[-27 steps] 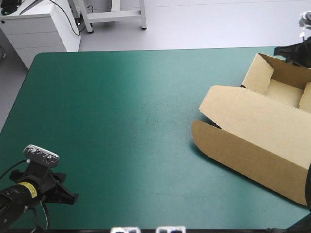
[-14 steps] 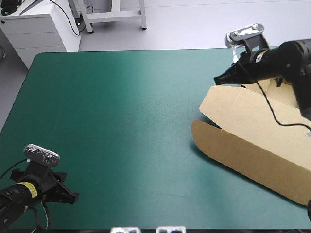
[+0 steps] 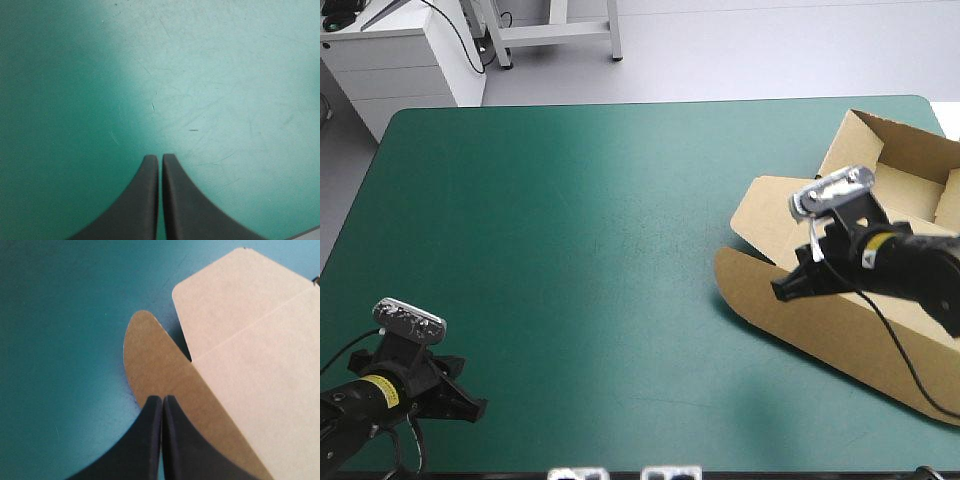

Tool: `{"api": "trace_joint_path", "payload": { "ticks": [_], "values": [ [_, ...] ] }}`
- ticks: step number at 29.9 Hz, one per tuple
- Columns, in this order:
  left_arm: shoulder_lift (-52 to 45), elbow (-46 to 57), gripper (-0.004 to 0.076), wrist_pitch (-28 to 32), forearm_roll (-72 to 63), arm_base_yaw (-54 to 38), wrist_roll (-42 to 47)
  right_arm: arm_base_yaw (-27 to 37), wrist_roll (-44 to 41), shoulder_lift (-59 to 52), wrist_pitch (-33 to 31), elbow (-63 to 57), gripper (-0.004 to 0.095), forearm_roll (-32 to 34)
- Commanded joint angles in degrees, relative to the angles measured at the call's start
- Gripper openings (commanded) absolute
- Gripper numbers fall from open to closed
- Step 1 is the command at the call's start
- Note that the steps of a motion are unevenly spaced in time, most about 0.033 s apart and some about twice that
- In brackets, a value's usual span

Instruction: Fold the box

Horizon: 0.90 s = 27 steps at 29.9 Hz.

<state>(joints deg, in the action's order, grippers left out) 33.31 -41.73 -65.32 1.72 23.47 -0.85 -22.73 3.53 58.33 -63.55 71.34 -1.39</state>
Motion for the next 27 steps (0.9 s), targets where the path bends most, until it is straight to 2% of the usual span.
{"api": "trace_joint_path", "payload": {
  "ticks": [1, 8, 14, 21, 27],
  "values": [
    [0.2, -1.4, 0.0005, 3.0, -0.2, 0.1, 0.4, -0.1, -1.0, -8.0, 5.7, -6.8, -0.001, 0.7],
    [0.2, -1.4, 0.0005, 4.6, -0.1, 0.1, 0.3, -0.1, -4.8, -21.8, 11.9, -21.6, -0.001, 0.7],
    [-0.1, -1.4, 0.0003, 6.1, -0.3, 0.1, -0.9, -0.1, -4.3, -31.3, 16.5, -30.8, -0.0014, 0.7],
    [-0.2, 3.3, 0.0003, 10.9, -6.0, 0.1, -8.1, -0.1, -1.3, -38.2, 16.7, -37.0, -0.0014, 0.6],
    [-0.2, 8.5, -0.0006, 14.6, -7.9, 0.1, -8.6, -0.1, 0.2, -39.1, 16.5, -39.2, -0.0014, 0.4]
  ]
}}
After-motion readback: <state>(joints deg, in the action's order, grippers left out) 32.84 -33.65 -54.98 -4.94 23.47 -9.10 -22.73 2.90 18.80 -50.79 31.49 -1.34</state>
